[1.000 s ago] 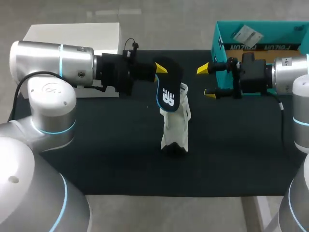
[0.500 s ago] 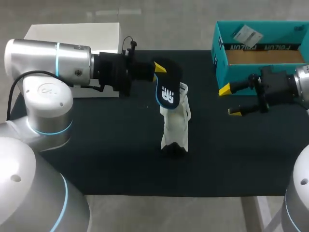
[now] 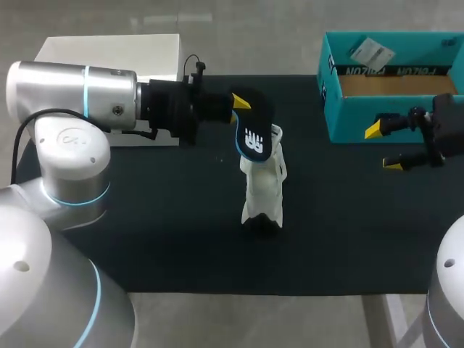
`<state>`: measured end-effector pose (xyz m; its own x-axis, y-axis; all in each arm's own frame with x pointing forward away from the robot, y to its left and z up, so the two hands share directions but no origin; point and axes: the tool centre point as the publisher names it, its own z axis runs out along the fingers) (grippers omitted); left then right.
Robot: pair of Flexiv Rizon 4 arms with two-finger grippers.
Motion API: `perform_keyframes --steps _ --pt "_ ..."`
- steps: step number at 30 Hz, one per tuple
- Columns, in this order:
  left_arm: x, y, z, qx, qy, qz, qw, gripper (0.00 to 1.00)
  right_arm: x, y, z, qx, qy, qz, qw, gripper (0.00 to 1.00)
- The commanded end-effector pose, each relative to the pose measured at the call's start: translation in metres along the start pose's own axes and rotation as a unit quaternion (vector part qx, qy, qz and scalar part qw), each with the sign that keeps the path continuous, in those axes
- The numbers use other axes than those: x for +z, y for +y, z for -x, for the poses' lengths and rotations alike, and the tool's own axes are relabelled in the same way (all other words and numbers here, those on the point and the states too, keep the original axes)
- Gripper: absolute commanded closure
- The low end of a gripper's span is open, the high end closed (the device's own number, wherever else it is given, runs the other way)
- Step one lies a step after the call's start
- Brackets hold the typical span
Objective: Take the shoe out of the shoebox, open the shoe tongue, remove and reinsert the insole, then place the shoe into the shoebox
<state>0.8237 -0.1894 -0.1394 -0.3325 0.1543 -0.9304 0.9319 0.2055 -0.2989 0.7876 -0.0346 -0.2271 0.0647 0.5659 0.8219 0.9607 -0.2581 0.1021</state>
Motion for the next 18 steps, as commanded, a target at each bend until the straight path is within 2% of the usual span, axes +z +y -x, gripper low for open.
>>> perform_keyframes --steps 1,4,18 --pt "0.0002 -0.0045 -0.0021 -0.001 -0.004 0.006 1.0 1.0 0.0076 0.0014 0.0005 -0.002 0.0 0.006 1.0 0.0" --pt "0.0002 -0.0046 -0.0016 0.0 -0.005 0.005 1.0 1.0 0.0083 0.0035 -0.0009 -0.005 -0.016 0.003 1.0 0.0" --pt "0.0019 -0.0056 0.0017 0.01 -0.001 -0.002 1.0 1.0 0.0083 0.0035 -0.0009 -0.005 -0.016 0.003 1.0 0.0"
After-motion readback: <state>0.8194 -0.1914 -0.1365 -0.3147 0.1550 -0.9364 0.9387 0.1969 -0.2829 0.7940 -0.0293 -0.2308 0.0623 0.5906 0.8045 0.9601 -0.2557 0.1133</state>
